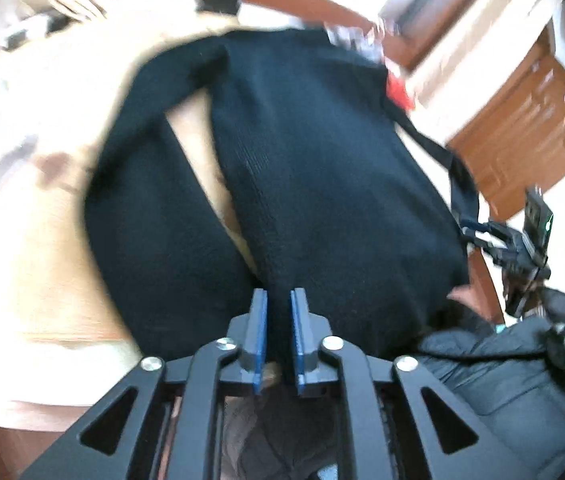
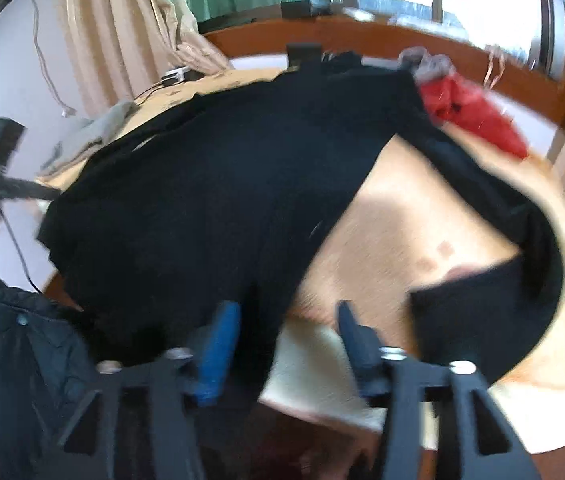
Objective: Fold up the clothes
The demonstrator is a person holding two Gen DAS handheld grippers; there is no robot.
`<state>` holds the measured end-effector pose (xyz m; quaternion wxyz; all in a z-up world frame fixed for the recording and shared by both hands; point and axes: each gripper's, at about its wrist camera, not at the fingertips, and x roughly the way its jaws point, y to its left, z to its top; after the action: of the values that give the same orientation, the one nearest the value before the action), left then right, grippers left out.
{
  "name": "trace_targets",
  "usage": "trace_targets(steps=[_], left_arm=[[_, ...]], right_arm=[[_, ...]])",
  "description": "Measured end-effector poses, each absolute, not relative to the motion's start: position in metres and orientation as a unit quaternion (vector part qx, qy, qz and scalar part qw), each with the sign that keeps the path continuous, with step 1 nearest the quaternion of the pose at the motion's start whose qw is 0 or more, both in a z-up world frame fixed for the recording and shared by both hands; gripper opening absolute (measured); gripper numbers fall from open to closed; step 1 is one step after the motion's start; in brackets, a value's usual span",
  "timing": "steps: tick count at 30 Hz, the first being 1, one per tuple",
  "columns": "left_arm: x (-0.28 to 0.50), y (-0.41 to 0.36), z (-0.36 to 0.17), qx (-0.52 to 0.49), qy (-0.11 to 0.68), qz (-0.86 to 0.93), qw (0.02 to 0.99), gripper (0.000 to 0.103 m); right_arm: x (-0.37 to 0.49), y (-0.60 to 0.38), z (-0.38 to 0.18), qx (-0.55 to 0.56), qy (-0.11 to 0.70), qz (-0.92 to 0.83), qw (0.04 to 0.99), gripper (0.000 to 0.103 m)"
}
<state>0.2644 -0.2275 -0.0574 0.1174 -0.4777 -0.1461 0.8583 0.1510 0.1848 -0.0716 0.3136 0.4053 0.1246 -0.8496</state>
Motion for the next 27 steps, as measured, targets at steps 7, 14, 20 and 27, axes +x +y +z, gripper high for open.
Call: trace_targets(steps=[7,14,20,27], left_arm=[[0.283,-0.272,-0.06,-0.439,-0.214,0.872,0.045,0.083],[0.259,-0.253,-0.099,-0.459,-0.234,0.855,0.059,0.083],[0.263,-0.251,-0.102,-0.452,-0.251,0.854,0.059,0.085],[0.266,-0.255,-0.107,-0.43,-0.269,0.861,0.023,0.043]], right_arm=[[0.146,0.169,-0.025,0.315,0.084,-0.873,0.362,0.067],[0.153,0.076,0.005,0.247,0.132,-0.839,0.466,0.067],[0.15,0.022,0.007,0.23,0.138,-0.813,0.517,0.067],[0.142,0.018,-0.008,0.247,0.102,-0.816,0.513,0.067]])
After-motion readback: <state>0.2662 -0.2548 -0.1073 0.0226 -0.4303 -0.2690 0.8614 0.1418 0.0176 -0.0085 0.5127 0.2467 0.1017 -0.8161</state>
